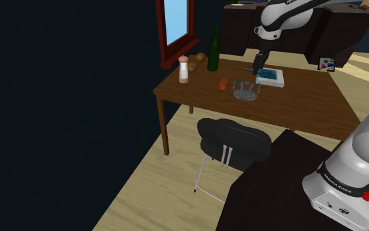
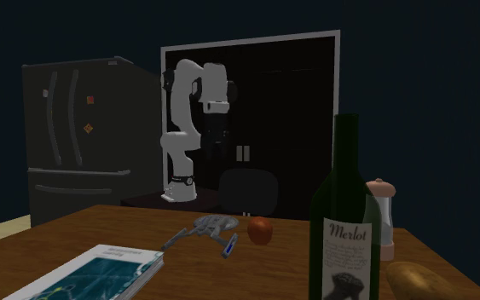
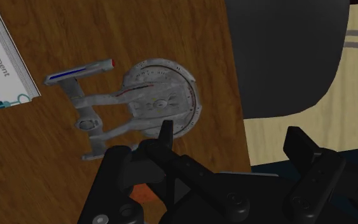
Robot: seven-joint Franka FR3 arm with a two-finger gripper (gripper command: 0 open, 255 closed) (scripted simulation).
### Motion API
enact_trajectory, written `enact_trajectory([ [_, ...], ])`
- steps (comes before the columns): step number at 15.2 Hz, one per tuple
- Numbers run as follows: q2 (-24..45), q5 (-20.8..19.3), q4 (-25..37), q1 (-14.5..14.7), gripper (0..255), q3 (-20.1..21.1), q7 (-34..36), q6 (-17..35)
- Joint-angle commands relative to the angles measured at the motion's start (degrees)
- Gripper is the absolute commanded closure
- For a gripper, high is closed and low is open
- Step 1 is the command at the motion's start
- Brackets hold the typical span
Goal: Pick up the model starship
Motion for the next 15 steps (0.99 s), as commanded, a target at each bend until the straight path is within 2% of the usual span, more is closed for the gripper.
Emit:
enact_trajectory([
  [1,4.3,1.12,2.56,-0.49,0,-1.04,-2.36,1.57],
  [8,19.37,6.24,13.63,-3.72,0,-2.75,-10.19,4.58],
  [15,35.02,10.86,28.86,-8.95,0,-2.05,-16.09,4.15],
])
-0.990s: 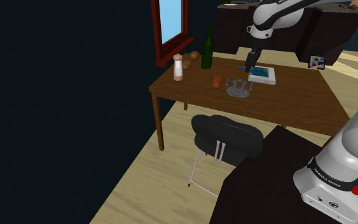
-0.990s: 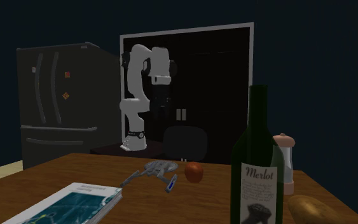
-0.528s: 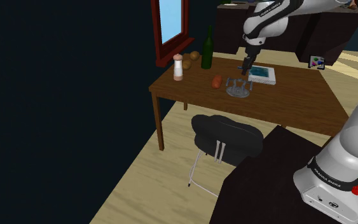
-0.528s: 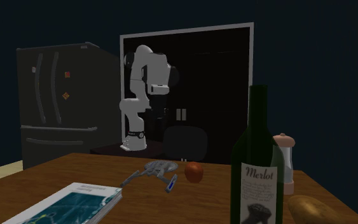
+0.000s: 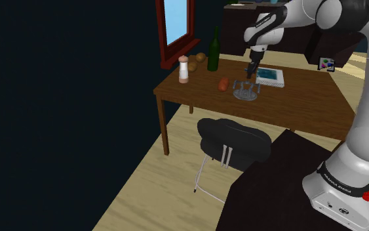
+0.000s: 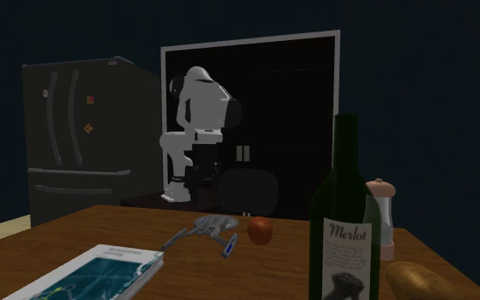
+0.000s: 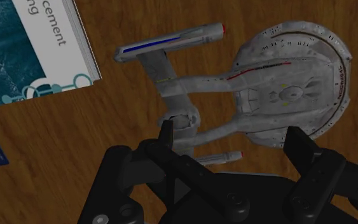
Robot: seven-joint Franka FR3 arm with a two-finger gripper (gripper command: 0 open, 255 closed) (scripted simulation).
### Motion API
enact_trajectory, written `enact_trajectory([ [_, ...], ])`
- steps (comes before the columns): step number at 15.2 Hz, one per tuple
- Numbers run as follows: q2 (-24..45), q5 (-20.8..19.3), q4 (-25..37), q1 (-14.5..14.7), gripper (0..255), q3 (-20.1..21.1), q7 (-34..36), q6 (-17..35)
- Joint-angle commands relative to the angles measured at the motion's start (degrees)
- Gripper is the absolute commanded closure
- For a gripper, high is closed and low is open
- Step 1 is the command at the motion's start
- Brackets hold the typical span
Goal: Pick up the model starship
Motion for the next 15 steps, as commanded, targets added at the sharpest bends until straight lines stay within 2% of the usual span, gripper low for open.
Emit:
enact_trajectory([
  [1,4.74,1.13,5.12,-1.63,0,0.41,-1.32,-0.55],
  [3,9.48,1.99,10.74,-3.38,0,0.85,-2.37,-1.51],
  [4,10.12,2.08,11.52,-3.63,0,0.93,-2.48,-1.66],
  [13,13.17,3.01,10.42,-4.05,0,1.66,-2.93,2.43],
  [14,13.28,3.03,10.58,-4.11,255,1.67,-2.96,2.38],
  [15,13.32,3.02,10.69,-4.12,255,1.67,-2.95,2.3],
])
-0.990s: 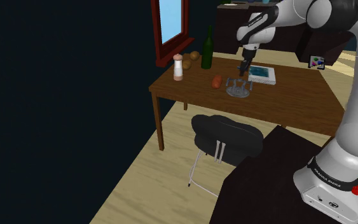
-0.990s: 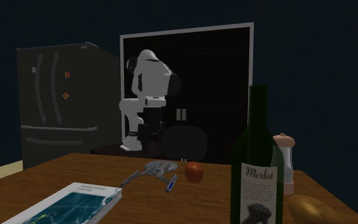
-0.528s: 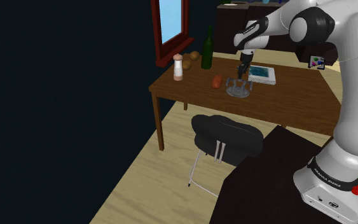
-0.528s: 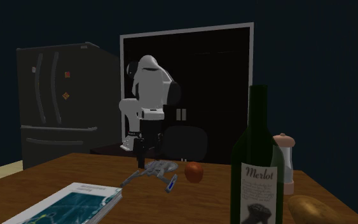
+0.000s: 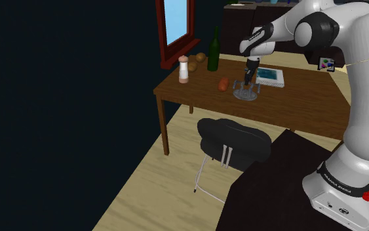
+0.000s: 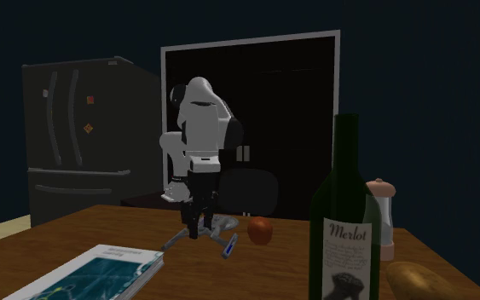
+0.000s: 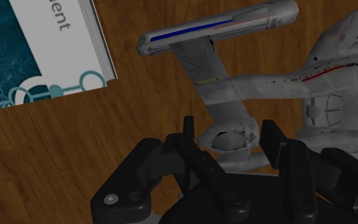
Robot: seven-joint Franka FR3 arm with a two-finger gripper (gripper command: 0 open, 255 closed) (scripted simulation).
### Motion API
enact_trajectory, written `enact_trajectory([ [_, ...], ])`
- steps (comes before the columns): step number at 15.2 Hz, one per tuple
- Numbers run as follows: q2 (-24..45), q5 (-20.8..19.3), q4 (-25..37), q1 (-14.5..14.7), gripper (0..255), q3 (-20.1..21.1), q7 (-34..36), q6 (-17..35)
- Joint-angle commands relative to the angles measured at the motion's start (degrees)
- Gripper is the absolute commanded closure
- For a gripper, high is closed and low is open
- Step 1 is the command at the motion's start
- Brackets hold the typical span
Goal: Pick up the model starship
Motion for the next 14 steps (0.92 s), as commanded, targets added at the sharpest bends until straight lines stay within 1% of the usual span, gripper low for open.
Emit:
enact_trajectory([
  [1,0.09,0.01,0.05,-0.02,255,0.01,0.0,0.03],
  [8,-0.05,0.0,-0.21,0.04,255,0.0,0.0,0.16],
  [14,-2.52,-0.75,0.58,0.37,255,-0.57,0.37,-3.05],
])
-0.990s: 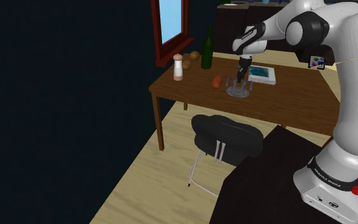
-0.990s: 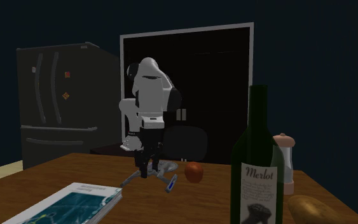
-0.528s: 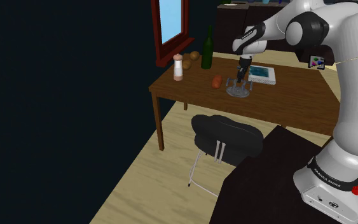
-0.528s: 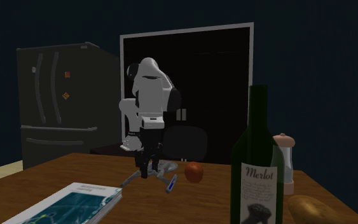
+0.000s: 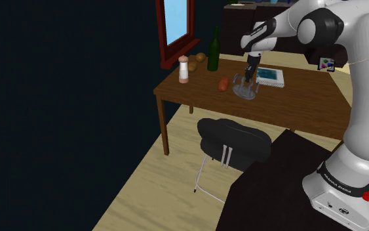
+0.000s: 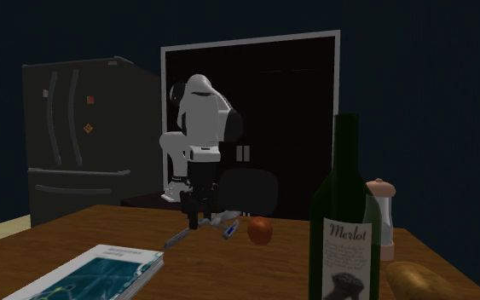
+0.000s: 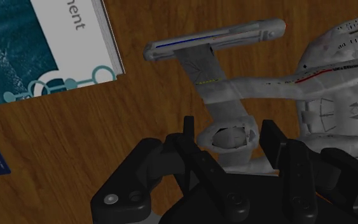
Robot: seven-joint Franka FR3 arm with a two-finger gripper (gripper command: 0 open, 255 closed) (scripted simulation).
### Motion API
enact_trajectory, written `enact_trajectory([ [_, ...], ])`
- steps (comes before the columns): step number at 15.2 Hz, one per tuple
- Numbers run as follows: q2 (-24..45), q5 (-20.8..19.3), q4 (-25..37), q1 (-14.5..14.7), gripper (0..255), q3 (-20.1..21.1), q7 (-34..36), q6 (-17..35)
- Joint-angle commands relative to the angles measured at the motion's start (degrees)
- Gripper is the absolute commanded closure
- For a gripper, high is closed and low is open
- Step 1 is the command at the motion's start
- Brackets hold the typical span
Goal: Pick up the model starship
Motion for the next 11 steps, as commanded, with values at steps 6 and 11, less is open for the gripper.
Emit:
enact_trajectory([
  [6,-2.6,-0.84,1.48,0.29,255,-0.6,0.42,-4.01],
  [11,-3.6,-1.19,2.39,0.38,255,-0.82,0.59,-5.88],
])
